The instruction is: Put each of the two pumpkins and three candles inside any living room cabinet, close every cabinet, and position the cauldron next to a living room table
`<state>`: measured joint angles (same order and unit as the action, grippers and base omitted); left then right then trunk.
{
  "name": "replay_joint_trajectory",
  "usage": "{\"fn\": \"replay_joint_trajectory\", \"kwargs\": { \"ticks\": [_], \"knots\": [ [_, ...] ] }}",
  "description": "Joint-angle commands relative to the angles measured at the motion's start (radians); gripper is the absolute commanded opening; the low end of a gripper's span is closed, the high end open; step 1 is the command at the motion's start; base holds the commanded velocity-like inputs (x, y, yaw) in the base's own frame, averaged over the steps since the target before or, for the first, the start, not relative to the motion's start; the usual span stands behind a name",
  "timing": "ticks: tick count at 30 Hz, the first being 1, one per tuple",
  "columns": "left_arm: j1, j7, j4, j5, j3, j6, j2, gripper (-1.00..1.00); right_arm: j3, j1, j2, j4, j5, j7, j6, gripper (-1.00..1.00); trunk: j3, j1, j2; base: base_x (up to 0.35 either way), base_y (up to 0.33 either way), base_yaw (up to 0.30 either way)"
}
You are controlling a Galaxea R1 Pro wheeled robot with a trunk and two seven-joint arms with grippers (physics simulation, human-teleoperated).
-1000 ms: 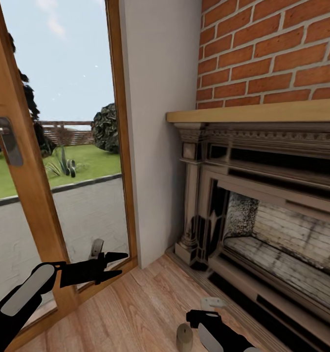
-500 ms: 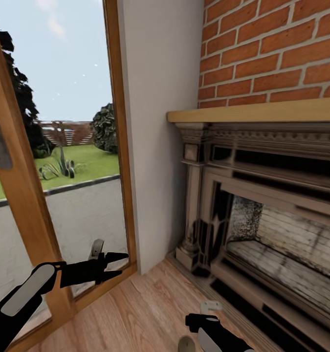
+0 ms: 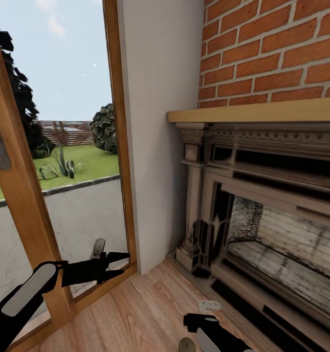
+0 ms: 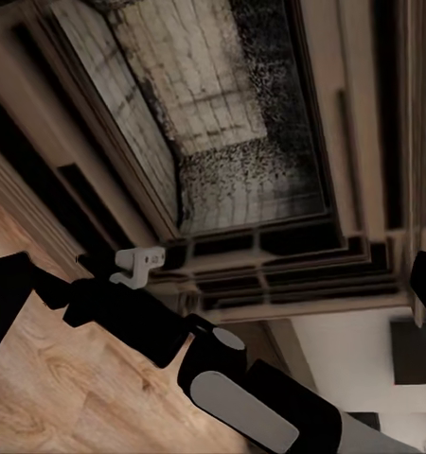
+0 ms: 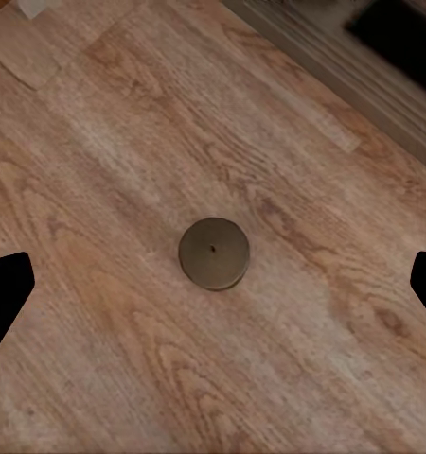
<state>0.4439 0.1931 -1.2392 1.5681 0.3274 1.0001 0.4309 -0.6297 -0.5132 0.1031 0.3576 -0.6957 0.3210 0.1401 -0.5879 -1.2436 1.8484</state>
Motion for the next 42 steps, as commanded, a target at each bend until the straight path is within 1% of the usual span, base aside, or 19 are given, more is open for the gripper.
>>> {"fn": "replay_joint_trajectory", "kwargs": {
  "ticks": [1,5,10,12,14,18,21,26,42],
  "knots": [
    [0.001,0.010,0.000,-0.008,0.002,0.000,0.002,1.00,-0.008,-0.001,-0.001,0.002,-0.005,-0.001,0.004,1.00,-0.001,0.000,0.001,0.000,0.000,0.000],
    [0.001,0.011,-0.002,-0.006,0.002,0.000,0.003,1.00,-0.008,-0.001,0.000,0.001,-0.004,-0.031,0.004,1.00,-0.014,-0.015,0.029,0.000,0.000,0.000],
    [0.001,0.011,-0.002,-0.005,0.003,0.000,0.001,1.00,-0.008,-0.001,-0.001,0.002,-0.004,-0.038,0.004,1.00,-0.029,-0.034,0.064,0.000,0.000,0.000],
    [0.001,0.015,-0.002,-0.004,0.011,0.000,0.000,1.00,-0.009,-0.001,-0.001,0.002,-0.003,-0.039,0.004,1.00,-0.036,-0.042,0.078,0.000,0.000,0.000],
    [0.001,0.038,-0.003,-0.003,0.025,0.000,-0.001,1.00,-0.009,-0.001,-0.002,0.003,-0.003,-0.040,0.004,1.00,-0.042,-0.050,0.092,0.000,0.000,0.000],
    [0.001,0.129,0.000,-0.003,0.050,0.000,0.006,1.00,-0.010,-0.001,-0.002,0.009,-0.001,-0.040,0.003,1.00,-0.054,-0.065,0.120,0.000,0.000,0.000],
    [0.001,0.154,0.007,-0.003,0.054,0.000,0.009,1.00,-0.010,-0.001,-0.002,0.012,-0.001,-0.040,0.003,1.00,-0.064,-0.077,0.141,0.000,0.000,0.000],
    [0.001,0.163,0.009,-0.003,0.057,0.000,0.008,1.00,-0.011,-0.001,-0.002,0.016,-0.001,-0.040,0.003,1.00,-0.079,-0.096,0.176,0.000,0.000,0.000],
    [0.001,0.164,0.006,-0.003,0.058,0.000,0.008,1.00,-0.011,-0.001,-0.002,0.017,-0.001,-0.040,0.002,1.00,-0.130,-0.157,0.288,0.000,0.000,0.000]
  ]
}}
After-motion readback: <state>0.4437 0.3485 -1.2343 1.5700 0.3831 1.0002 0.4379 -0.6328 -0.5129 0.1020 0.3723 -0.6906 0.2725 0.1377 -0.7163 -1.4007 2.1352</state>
